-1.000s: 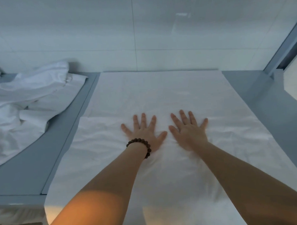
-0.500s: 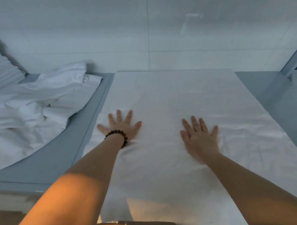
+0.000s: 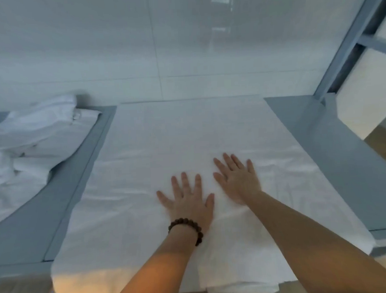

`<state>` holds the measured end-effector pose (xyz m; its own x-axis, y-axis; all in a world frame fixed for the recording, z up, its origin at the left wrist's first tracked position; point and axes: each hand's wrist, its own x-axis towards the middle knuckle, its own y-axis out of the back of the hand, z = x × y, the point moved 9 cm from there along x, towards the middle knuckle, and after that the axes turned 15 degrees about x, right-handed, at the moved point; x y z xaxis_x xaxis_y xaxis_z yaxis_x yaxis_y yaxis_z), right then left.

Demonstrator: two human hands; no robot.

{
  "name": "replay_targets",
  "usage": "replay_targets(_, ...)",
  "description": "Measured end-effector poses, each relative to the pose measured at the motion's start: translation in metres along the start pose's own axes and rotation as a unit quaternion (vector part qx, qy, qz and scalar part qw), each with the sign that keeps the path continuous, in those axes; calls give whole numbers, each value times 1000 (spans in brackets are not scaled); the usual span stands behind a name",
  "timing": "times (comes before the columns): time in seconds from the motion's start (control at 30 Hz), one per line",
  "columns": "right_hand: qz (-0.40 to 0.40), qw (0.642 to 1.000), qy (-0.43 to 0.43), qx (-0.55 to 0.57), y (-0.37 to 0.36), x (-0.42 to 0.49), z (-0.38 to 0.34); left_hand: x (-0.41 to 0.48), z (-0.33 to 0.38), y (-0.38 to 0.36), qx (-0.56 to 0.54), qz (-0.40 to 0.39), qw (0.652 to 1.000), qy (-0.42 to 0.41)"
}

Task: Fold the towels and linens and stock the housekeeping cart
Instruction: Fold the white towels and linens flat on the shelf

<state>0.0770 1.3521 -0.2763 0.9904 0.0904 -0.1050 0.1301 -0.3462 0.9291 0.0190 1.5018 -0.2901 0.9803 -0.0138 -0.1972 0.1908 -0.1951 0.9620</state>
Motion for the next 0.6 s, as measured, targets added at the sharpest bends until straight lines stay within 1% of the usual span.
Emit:
replay_targets(0.07,27,998,-52,-10,24,-9,62,-1,-4,0,0,17,1000,10)
replay_targets(0.1,41,995,-92,-10,38,-17,98,-1,-4,1,-1,18,1000,11)
replay_targets(0.17,40,981,-189,-3,60,-37,163,0,1,5,-8,7,1000,18)
replay_targets(0.23,41,963,-265,-4,76,-52,191,-4,13,9,-12,-6,1000,25)
replay_targets(0.27,54,962,-267,-12,80,-53,185,-8,25,12,-12,-6,1000,17)
replay_targets(0.3,75,969,-234,-17,82,-51,165,-14,41,14,-12,-3,1000,-4)
replay_targets(0.37,101,990,-100,11,69,-48,99,-31,77,16,-13,7,998,-60)
replay_targets(0.4,89,995,-26,33,55,-53,64,-38,90,16,-9,13,997,-81)
replay_targets(0.43,57,997,25,45,36,-61,38,-44,98,15,-2,19,996,-91)
replay_targets(0.47,25,998,45,45,20,-71,27,-47,101,13,6,22,995,-94)
replay_targets(0.5,11,998,40,36,13,-79,31,-48,99,12,8,28,995,-92)
replay_targets(0.53,16,999,19,24,16,-84,49,-47,95,12,6,36,995,-89)
replay_targets(0.6,50,998,-45,0,33,-94,100,-46,84,10,3,48,995,-92)
